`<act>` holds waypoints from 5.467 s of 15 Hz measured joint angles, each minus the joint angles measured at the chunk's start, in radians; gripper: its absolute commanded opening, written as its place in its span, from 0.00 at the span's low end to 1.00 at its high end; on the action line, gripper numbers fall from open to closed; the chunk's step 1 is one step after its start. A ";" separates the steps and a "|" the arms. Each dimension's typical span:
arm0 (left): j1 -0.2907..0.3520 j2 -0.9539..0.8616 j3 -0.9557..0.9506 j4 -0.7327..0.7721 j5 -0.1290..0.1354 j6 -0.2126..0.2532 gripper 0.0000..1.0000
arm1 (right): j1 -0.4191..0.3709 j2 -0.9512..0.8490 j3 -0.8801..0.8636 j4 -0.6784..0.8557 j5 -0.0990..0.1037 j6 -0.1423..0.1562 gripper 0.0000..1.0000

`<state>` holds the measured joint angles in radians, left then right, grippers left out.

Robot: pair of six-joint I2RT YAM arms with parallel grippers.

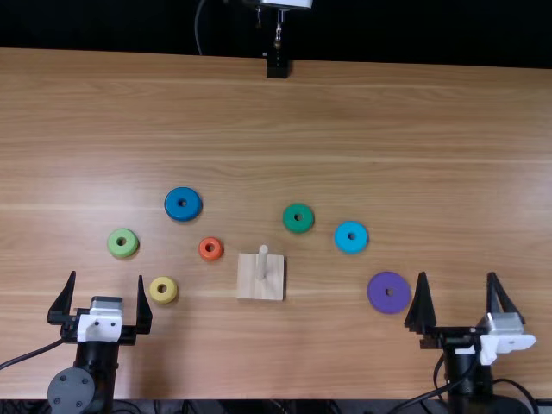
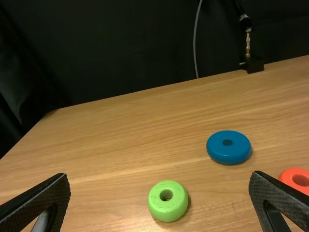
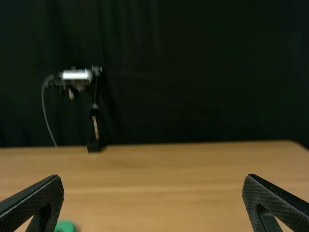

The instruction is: Build the Hanoi tower: stack the rings onto the peg from bottom to top in this color order: purple, dark blue, light blue, dark green, light green, yellow, orange.

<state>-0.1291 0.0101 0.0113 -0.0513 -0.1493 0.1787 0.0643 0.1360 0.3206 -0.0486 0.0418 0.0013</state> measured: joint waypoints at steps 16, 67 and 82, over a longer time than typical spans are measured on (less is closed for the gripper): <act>0.000 0.000 0.000 0.000 0.000 0.000 1.00 | 0.000 0.863 0.465 -0.456 -0.036 -0.056 1.00; 0.000 0.000 0.000 0.000 0.000 0.000 1.00 | 0.119 1.371 0.716 -0.917 -0.076 -0.031 0.00; 0.000 0.000 0.000 0.000 0.001 0.000 1.00 | 0.552 1.371 1.323 -1.054 -0.087 0.048 0.00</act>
<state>-0.1291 0.0101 0.0113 -0.0513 -0.1486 0.1791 0.6163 1.5070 1.6440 -1.1027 -0.0448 0.0494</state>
